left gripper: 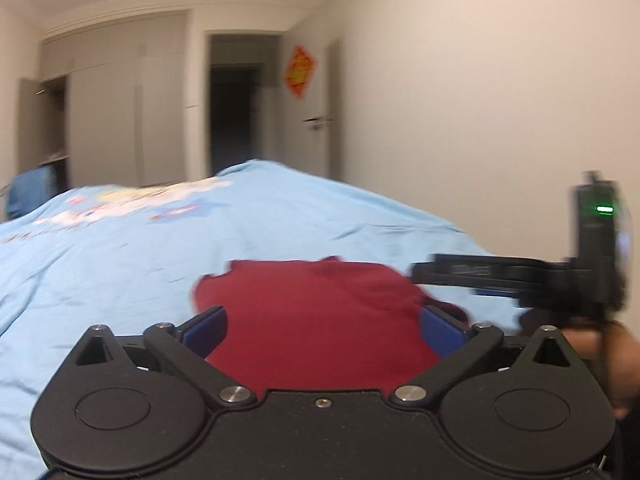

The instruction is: Fold small clothes

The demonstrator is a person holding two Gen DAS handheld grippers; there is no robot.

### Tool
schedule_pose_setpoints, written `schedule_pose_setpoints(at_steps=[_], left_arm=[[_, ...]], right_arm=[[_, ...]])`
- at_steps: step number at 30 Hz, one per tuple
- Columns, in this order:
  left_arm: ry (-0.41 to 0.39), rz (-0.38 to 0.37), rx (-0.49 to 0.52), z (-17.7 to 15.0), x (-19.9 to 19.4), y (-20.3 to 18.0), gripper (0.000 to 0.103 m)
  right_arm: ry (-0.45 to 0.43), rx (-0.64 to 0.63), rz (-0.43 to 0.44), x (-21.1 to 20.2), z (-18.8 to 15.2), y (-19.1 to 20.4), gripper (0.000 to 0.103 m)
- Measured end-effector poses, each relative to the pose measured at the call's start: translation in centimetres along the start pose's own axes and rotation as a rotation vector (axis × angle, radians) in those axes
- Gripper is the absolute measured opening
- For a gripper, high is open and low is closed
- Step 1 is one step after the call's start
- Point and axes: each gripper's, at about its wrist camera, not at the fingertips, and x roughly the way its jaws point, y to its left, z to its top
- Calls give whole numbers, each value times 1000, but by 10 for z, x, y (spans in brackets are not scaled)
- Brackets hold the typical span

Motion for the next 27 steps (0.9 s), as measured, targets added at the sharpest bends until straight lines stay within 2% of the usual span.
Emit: schedule_pose_setpoints(at_steps=[1,5,9,14,20,27], left_arm=[[14,27,-21,-1,3,6,102],[96,116,-118,-5,15,29,102],[149,147,-205,-13,21,51,102],[182,155,-228,-21,22,63,102],[197,144,-238,-26,24,64,102],[210,137,-262,-28,28,65,102]], right_arm=[[1,-3,-1,0,1,3,103],[26,-27,-54,4,-1,14,103],[73,-30,-146,10,-9,13,103],[122,-17,-153,4,-22,6,103],[131,-6,-128,-12,-29,2,103],[33,18,-161,-19,-9,-2,103]])
